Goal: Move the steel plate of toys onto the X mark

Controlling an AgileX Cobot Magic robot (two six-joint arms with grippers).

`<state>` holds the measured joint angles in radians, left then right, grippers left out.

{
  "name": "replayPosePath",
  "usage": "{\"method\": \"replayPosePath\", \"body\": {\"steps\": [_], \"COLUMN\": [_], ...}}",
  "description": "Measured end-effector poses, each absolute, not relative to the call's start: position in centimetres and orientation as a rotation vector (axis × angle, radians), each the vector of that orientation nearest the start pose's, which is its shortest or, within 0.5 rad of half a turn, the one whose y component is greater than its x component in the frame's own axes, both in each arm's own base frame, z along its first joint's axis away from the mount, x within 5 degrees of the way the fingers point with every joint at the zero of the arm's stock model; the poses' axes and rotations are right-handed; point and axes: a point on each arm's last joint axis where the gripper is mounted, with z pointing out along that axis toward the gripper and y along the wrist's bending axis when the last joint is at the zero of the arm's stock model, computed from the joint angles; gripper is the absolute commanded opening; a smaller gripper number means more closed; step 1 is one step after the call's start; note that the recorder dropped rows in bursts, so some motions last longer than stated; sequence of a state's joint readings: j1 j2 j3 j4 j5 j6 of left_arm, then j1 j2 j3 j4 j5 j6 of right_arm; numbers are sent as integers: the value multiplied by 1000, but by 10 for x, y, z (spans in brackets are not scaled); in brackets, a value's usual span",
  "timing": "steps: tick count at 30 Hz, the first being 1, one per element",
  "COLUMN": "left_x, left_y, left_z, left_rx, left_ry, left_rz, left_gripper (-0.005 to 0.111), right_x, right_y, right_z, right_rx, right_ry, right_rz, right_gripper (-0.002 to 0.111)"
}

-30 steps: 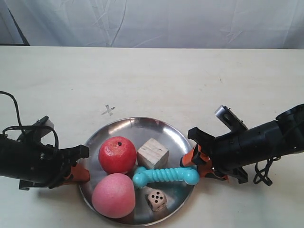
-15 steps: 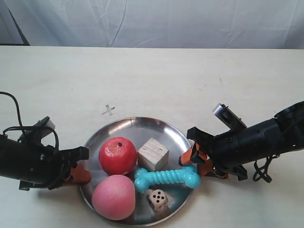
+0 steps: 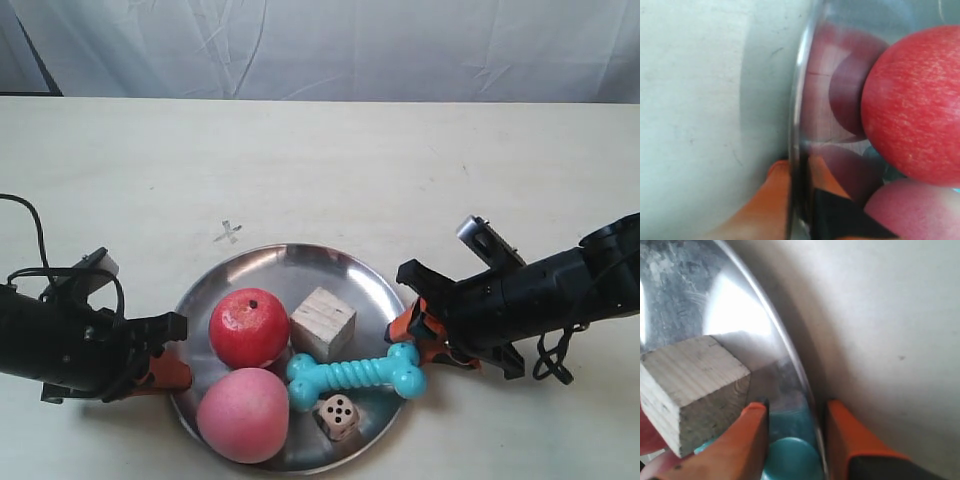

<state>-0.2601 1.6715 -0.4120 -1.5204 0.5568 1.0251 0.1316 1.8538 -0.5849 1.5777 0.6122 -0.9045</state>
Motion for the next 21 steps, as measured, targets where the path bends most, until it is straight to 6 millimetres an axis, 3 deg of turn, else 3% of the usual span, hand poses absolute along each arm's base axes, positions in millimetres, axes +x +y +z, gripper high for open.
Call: {"method": "replayPosePath", "body": {"steps": [4,8,10,15,21], "left_x": [193,192,192,192,192], "left_y": [-101,-101,-101,-101,-102], "left_z": [105,106,106,106,106], "left_rx": [-171,-171,-171,-171,-163], "left_ry": [2852,2852,2852,2852,2854], "left_rz": [-954,-956,-956,-956,-963], "left_gripper": [0,0,0,0,0], "right_x": [251,251,251,251,251], "right_y": [86,86,86,87,87], "right_z": [91,91,91,91,92], "right_rx": [595,598,591,581,549], "right_ry": [2780,2778,2778,2771,2774], "right_rz": [1043,1041,1051,1077,1079], "right_gripper": [-1,0,6,41,44]}}
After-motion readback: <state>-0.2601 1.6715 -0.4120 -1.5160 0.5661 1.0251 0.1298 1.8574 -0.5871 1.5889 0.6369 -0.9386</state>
